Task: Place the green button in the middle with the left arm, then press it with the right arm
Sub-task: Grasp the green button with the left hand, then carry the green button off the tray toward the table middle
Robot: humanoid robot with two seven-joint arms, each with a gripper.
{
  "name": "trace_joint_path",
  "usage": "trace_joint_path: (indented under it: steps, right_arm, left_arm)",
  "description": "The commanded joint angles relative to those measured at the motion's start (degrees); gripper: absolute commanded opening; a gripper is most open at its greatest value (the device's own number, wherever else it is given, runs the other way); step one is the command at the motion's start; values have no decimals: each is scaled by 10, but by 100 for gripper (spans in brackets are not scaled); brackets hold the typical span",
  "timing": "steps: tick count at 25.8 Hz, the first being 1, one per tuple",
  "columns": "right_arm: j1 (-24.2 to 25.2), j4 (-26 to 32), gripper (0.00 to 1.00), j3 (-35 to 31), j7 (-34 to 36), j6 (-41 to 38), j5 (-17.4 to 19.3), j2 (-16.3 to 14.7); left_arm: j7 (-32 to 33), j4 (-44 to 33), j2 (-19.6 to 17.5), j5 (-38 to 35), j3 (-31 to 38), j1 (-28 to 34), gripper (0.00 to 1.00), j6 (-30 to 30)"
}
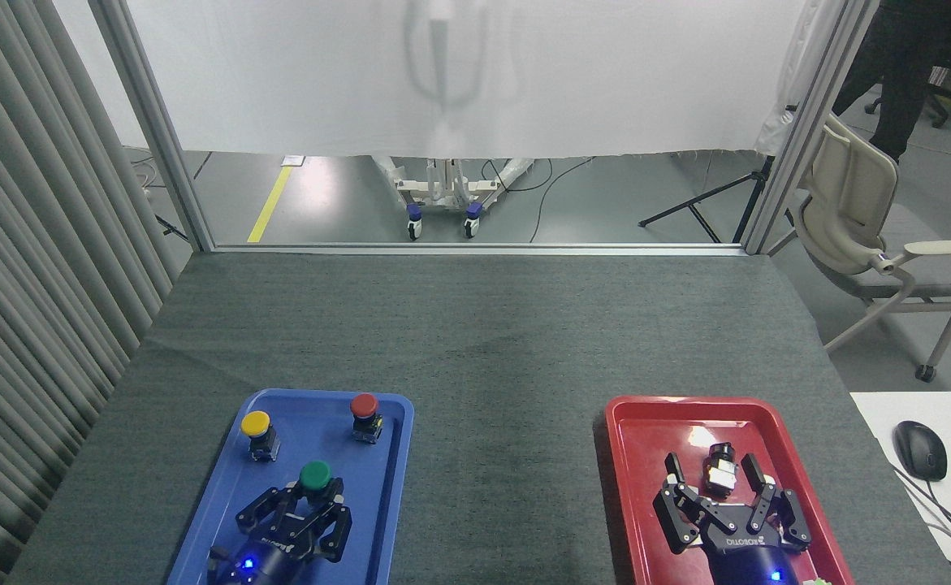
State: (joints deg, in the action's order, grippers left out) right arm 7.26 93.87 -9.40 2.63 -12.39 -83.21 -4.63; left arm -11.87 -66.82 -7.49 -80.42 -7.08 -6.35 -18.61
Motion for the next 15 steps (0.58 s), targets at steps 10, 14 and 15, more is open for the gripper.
trace_joint_path:
  steps: [10,14,15]
  right_arm:
    - [0,-3,100,1,-1,-1,0,-1]
    - [-1,-4,100,1,-1,-2,1,-4]
    - [0,-4,100,1,-1,-3,1,-4]
  left_arm:
    - [4,172,124,-14,-130,-164,0,-21]
    - [6,209,136,-18,-160,-188,0,9]
    - [10,216,136,-17,-172,-195,0,14]
